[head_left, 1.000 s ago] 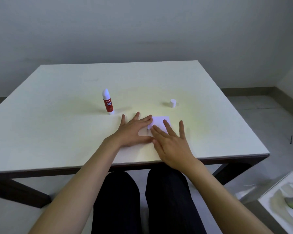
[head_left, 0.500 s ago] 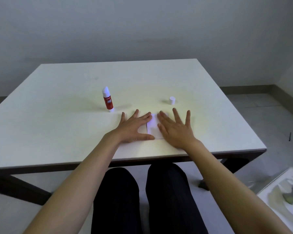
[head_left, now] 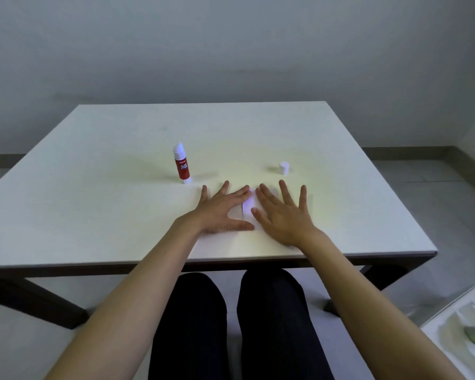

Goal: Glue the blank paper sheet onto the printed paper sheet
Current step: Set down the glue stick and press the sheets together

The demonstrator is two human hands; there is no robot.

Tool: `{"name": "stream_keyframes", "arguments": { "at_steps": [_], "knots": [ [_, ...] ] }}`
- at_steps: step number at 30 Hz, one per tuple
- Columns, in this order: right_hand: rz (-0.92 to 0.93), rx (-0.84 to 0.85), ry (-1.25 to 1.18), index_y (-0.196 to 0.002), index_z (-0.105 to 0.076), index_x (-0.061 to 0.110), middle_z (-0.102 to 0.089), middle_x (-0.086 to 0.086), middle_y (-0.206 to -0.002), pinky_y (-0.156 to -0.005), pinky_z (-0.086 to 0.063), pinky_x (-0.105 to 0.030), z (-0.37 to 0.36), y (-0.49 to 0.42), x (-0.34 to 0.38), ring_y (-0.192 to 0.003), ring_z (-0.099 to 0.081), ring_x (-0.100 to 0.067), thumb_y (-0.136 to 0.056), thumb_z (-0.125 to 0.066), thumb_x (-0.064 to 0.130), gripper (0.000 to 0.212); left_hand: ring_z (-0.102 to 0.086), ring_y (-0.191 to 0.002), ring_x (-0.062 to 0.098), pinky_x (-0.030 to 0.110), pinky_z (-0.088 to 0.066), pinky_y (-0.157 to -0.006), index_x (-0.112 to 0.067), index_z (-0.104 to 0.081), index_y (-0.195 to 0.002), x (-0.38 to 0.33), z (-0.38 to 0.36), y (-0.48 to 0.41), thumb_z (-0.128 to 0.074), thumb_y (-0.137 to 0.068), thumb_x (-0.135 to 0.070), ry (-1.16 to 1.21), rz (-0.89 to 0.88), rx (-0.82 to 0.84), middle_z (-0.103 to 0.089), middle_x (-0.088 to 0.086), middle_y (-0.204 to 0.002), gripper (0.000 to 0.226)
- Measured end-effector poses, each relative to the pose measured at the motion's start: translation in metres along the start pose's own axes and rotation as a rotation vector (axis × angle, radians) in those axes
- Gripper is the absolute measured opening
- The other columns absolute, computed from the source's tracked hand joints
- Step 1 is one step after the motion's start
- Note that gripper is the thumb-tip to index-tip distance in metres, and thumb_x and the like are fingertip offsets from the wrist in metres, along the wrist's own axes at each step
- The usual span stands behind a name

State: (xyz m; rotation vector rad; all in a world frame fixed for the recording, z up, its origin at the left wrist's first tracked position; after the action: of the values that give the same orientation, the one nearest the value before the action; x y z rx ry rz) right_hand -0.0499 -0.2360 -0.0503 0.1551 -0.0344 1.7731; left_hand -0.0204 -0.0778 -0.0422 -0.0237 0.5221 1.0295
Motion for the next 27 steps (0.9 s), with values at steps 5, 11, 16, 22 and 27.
{"name": "stream_keyframes", "arguments": {
  "at_steps": [5, 11, 16, 22, 27],
  "knots": [
    [0.146, -0.052, -0.007, -0.147, 0.005, 0.040, 0.004, 0.024, -0.157, -0.103, 0.031, -0.049, -0.016, 0.038, -0.001, -0.146, 0.020, -0.017, -0.083, 0.006, 0.064, 0.068, 0.015, -0.147, 0.015, 0.055, 0.019, -0.112, -0.034, -0.009, -0.150, 0.004, -0.002, -0.002, -0.053, -0.079, -0.064, -0.004, -0.003, -0.008, 0.001, -0.025, -0.157, 0.089],
    [-0.035, 0.021, 0.001, -0.149, 0.006, 0.031, 0.009, 0.016, -0.159, -0.110, 0.022, -0.057, 0.001, 0.020, -0.018, -0.146, 0.019, -0.022, -0.093, -0.008, 0.056, 0.063, 0.016, -0.147, 0.016, 0.055, 0.019, -0.112, -0.034, -0.008, -0.150, 0.004, -0.003, -0.003, -0.054, -0.080, -0.062, -0.011, 0.015, 0.007, 0.002, -0.024, -0.157, 0.088],
    [0.173, 0.025, -0.084, -0.147, 0.006, 0.040, 0.013, 0.029, -0.152, -0.102, 0.033, -0.048, -0.017, 0.043, 0.003, -0.144, 0.025, -0.014, -0.080, 0.002, 0.070, 0.073, 0.016, -0.147, 0.013, 0.054, 0.020, -0.112, -0.036, -0.011, -0.149, 0.006, -0.004, -0.003, -0.056, -0.078, -0.063, 0.036, 0.010, -0.008, 0.000, -0.027, -0.156, 0.089],
    [0.011, 0.065, 0.013, -0.149, 0.007, 0.030, 0.009, 0.016, -0.159, -0.110, 0.022, -0.056, 0.007, 0.004, -0.018, -0.145, 0.021, -0.023, -0.094, -0.010, 0.057, 0.063, 0.013, -0.147, 0.011, 0.054, 0.020, -0.111, -0.036, -0.015, -0.149, 0.006, -0.006, -0.002, -0.059, -0.076, -0.062, 0.055, 0.014, -0.052, -0.005, -0.027, -0.156, 0.089],
    [0.268, 0.047, -0.043, -0.147, 0.007, 0.040, 0.008, 0.023, -0.157, -0.107, 0.027, -0.052, -0.009, 0.025, 0.006, -0.144, 0.023, -0.017, -0.086, 0.000, 0.066, 0.067, 0.009, -0.148, 0.012, 0.055, 0.020, -0.111, -0.035, -0.019, -0.148, 0.005, -0.005, -0.002, -0.061, -0.074, -0.062, 0.065, 0.006, -0.077, -0.009, -0.027, -0.156, 0.089]
  ]
}}
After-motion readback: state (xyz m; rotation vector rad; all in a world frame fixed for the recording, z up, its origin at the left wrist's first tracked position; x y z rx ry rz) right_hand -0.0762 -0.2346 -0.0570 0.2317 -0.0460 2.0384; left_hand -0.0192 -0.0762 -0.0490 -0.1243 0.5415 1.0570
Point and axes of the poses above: each hand's wrist, its own y-axis away from the middle knuckle, its own z-axis out of the back of the hand, x = y × z, the point moved 3 cm from there along -y, towards the middle knuckle
